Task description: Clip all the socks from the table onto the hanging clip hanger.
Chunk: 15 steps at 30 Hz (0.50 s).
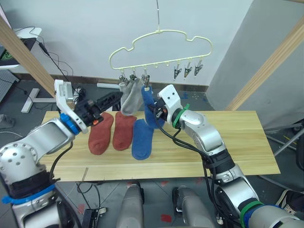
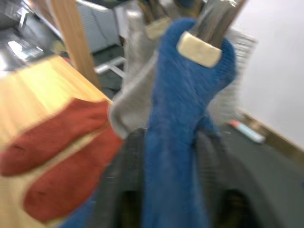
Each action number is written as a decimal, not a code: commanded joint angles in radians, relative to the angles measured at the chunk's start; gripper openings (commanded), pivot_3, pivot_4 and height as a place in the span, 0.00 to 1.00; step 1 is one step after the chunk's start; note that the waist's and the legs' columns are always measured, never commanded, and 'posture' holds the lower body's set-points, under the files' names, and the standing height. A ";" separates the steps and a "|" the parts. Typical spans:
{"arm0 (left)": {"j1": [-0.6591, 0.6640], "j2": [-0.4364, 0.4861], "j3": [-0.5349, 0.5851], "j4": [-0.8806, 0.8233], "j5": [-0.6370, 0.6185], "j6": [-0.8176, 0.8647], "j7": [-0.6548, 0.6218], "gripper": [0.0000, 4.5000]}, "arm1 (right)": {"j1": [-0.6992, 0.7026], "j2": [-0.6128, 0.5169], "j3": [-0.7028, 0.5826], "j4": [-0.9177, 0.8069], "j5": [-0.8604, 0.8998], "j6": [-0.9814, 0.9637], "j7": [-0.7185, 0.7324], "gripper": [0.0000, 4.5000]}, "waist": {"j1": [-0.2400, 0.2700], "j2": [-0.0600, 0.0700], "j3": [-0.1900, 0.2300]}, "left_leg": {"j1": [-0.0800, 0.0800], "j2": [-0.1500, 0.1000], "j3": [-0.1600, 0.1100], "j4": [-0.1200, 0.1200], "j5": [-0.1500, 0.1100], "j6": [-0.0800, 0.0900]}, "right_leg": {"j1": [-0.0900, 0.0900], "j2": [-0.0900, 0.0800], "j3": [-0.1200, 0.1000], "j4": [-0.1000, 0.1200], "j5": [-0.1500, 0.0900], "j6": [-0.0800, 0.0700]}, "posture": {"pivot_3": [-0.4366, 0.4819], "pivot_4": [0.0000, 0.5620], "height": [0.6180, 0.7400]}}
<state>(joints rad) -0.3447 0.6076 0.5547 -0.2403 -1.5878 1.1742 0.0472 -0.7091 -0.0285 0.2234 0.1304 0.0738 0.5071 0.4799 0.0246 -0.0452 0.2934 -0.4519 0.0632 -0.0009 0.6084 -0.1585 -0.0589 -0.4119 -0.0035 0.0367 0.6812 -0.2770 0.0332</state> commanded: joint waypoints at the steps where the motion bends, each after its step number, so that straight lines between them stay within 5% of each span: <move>1: 0.083 0.063 0.012 -0.089 -0.065 -0.028 0.005 1.00 | 0.027 -0.027 -0.021 -0.049 0.035 -0.014 0.037 0.64 | 0.010 -0.002 -0.002 | 0.000 0.000 0.000 0.000 0.000 0.000 | 0.000 0.000 -0.001 0.000 0.000 0.000 | 0.73 0.33 1.00; 6: 0.207 0.142 -0.004 -0.197 0.015 -0.070 0.002 1.00 | 0.101 -0.087 -0.068 -0.138 0.076 0.058 0.039 1.00 | 0.046 -0.004 -0.004 | 0.000 -0.001 0.000 0.000 0.000 0.000 | 0.001 -0.002 -0.001 -0.001 0.000 0.000 | 0.75 0.32 1.00; 11: 0.375 0.184 -0.035 -0.353 0.382 -0.225 -0.072 1.00 | 0.171 -0.006 -0.201 -0.268 0.147 0.130 -0.112 1.00 | 0.053 -0.002 -0.011 | 0.000 0.000 0.001 -0.001 0.000 0.000 | 0.000 -0.001 0.000 -0.002 -0.001 -0.001 | 0.75 0.31 1.00; 15: 0.437 0.185 -0.097 -0.368 0.587 -0.422 -0.317 1.00 | 0.179 -0.011 -0.220 -0.316 0.132 0.155 -0.167 1.00 | 0.056 -0.002 -0.016 | 0.000 0.001 0.004 -0.004 0.001 -0.002 | -0.003 0.000 0.002 -0.002 -0.001 -0.003 | 0.72 0.33 1.00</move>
<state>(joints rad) 0.0795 0.7815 0.4803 -0.5751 -1.0816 0.8444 -0.1581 -0.5282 -0.0352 0.0206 -0.1300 0.1960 0.6565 0.3304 0.0804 -0.0475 0.2774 -0.4517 0.0638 0.0036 0.6036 -0.1578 -0.0609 -0.4154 -0.0037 0.0383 0.6795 -0.2782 0.0286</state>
